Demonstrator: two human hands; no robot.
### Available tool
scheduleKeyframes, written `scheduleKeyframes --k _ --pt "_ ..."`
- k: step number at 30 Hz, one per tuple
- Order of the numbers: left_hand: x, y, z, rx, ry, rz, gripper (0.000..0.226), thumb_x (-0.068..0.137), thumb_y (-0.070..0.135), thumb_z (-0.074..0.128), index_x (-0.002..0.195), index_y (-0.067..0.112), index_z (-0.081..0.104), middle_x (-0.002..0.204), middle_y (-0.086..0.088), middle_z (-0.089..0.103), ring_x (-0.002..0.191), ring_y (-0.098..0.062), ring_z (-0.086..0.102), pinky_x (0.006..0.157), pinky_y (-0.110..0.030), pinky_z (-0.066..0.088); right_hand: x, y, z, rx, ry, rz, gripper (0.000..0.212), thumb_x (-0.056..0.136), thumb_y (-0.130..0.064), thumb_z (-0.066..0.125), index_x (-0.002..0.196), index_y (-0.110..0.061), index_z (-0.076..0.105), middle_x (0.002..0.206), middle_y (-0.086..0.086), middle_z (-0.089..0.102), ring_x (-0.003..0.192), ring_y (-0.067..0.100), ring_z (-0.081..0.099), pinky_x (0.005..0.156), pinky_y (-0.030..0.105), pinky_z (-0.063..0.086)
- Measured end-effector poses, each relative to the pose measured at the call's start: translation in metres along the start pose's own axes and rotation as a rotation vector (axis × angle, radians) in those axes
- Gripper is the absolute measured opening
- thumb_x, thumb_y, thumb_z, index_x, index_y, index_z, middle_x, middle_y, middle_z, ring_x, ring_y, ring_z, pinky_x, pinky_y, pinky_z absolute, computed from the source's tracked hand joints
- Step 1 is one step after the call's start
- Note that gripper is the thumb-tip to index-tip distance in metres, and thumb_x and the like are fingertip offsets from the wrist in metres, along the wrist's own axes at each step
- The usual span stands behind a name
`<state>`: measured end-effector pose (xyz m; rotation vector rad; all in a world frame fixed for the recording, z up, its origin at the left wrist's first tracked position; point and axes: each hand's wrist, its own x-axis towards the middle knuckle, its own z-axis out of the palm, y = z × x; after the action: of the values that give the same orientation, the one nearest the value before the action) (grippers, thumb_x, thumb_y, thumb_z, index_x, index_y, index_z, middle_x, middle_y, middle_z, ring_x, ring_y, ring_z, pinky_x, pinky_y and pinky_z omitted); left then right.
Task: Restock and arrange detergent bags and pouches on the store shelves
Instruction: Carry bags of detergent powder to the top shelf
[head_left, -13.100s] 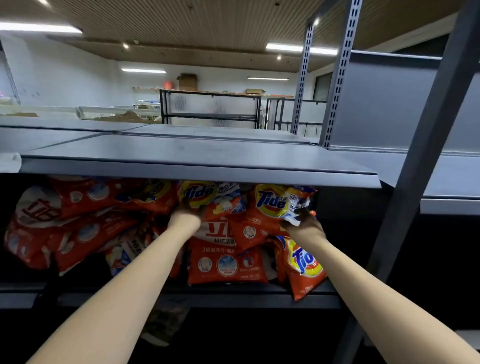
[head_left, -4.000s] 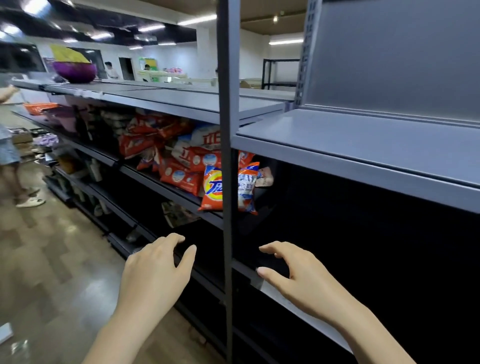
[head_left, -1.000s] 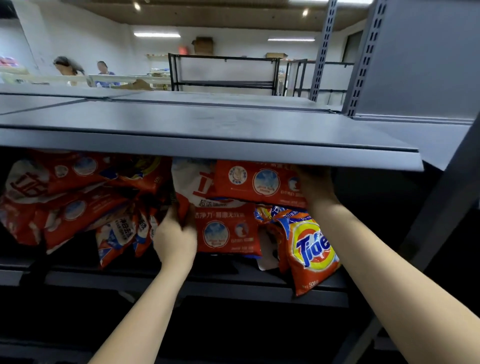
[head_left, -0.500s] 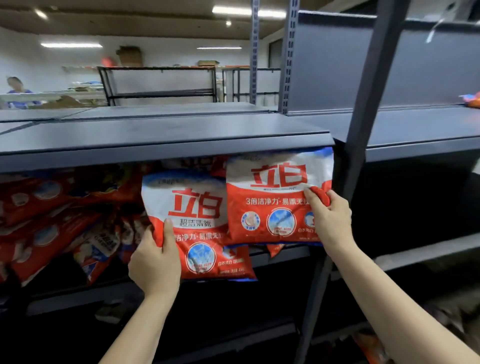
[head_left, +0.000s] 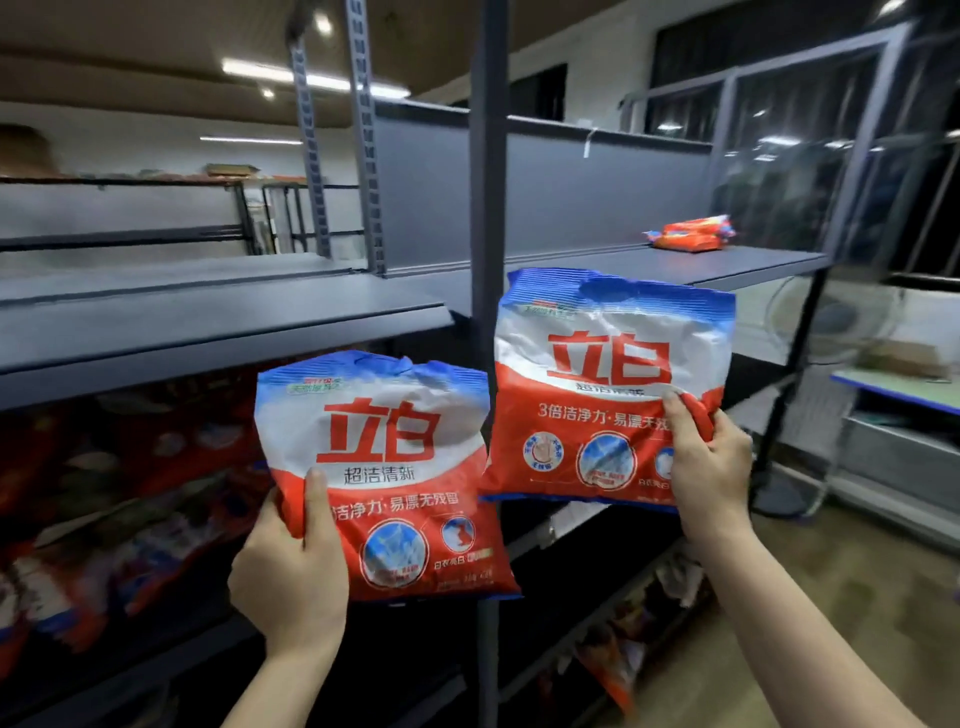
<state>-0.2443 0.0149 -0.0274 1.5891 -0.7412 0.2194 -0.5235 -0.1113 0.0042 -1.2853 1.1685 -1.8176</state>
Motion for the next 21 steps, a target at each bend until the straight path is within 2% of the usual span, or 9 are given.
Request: scheduleKeyframes --k 2,3,6,8,11,14,16,19,21 --pt "-0.005 0.018 0.018 -0.038 -0.011 0.014 0.044 0.092 0.05 0.047 0.083 0.009 0.062 0.073 -0.008 0.066 0.064 -0.029 0.064 0.068 -0.038 0.051 0.021 0.003 -0.02 -0.016 0.096 -0.005 0.027 0.08 -0.053 0.066 0.08 -0.027 0.07 0.082 -0.005 0.074 0.077 0.015 0.072 0.077 0.041 0.058" --pt "-0.008 0.027 0.027 -0.059 -0.011 0.032 0.045 0.092 0.049 0.049 0.083 0.008 0.063 0.073 -0.01 0.067 0.063 -0.028 0.063 0.068 -0.036 0.05 0.032 0.005 -0.03 -0.013 0.139 -0.002 0.027 0.081 -0.052 0.066 0.078 -0.025 0.069 0.082 -0.004 0.073 0.078 0.016 0.071 0.078 0.042 0.058" --pt "-0.018 0.058 0.059 -0.122 -0.004 0.054 0.049 0.088 0.054 0.046 0.082 0.008 0.064 0.073 -0.009 0.065 0.066 -0.029 0.062 0.068 -0.033 0.044 0.07 0.01 -0.06 -0.044 0.265 -0.035 0.029 0.082 -0.052 0.065 0.071 -0.024 0.065 0.074 -0.013 0.068 0.078 0.017 0.07 0.074 0.032 0.055" --pt "-0.025 0.078 0.086 -0.136 0.019 0.066 0.055 0.087 0.054 0.043 0.09 0.004 0.066 0.082 -0.017 0.068 0.076 -0.035 0.064 0.073 -0.038 0.045 0.098 0.017 -0.082 -0.059 0.323 -0.064 0.029 0.083 -0.05 0.064 0.071 -0.023 0.064 0.074 -0.015 0.066 0.08 0.02 0.068 0.076 0.033 0.054" --pt "-0.035 0.111 0.134 -0.217 0.058 0.062 0.055 0.089 0.054 0.044 0.092 0.003 0.067 0.084 -0.019 0.069 0.077 -0.034 0.064 0.071 -0.036 0.046 0.147 0.031 -0.114 -0.037 0.323 -0.061 0.026 0.085 -0.048 0.064 0.079 -0.023 0.065 0.084 -0.004 0.069 0.084 0.021 0.068 0.082 0.042 0.055" --pt "-0.042 0.151 0.187 -0.23 0.101 0.052 0.055 0.091 0.054 0.044 0.092 0.004 0.067 0.086 -0.019 0.07 0.077 -0.036 0.064 0.068 -0.035 0.045 0.199 0.044 -0.14 -0.026 0.303 -0.049 0.025 0.084 -0.051 0.064 0.077 -0.026 0.065 0.086 -0.006 0.07 0.083 0.019 0.068 0.074 0.034 0.053" --pt "-0.044 0.176 0.222 -0.241 0.122 0.066 0.054 0.091 0.055 0.044 0.095 0.005 0.067 0.09 -0.019 0.07 0.081 -0.037 0.065 0.071 -0.036 0.047 0.236 0.053 -0.153 -0.05 0.308 -0.068 0.028 0.085 -0.05 0.063 0.079 -0.023 0.065 0.085 -0.005 0.07 0.079 0.015 0.067 0.071 0.028 0.049" --pt "-0.044 0.211 0.272 -0.231 0.17 0.089 0.051 0.093 0.053 0.046 0.094 0.007 0.068 0.09 -0.019 0.07 0.081 -0.038 0.065 0.071 -0.033 0.042 0.291 0.063 -0.168 -0.047 0.284 -0.077 0.036 0.084 -0.054 0.062 0.093 -0.02 0.067 0.092 -0.001 0.071 0.079 0.013 0.068 0.073 0.028 0.052" --pt "-0.043 0.231 0.304 -0.218 0.198 0.085 0.052 0.093 0.055 0.044 0.093 0.009 0.067 0.091 -0.019 0.07 0.082 -0.039 0.065 0.07 -0.034 0.042 0.328 0.067 -0.175 -0.069 0.288 -0.095 0.041 0.083 -0.059 0.059 0.096 -0.021 0.066 0.094 -0.002 0.071 0.079 0.013 0.067 0.073 0.028 0.052"
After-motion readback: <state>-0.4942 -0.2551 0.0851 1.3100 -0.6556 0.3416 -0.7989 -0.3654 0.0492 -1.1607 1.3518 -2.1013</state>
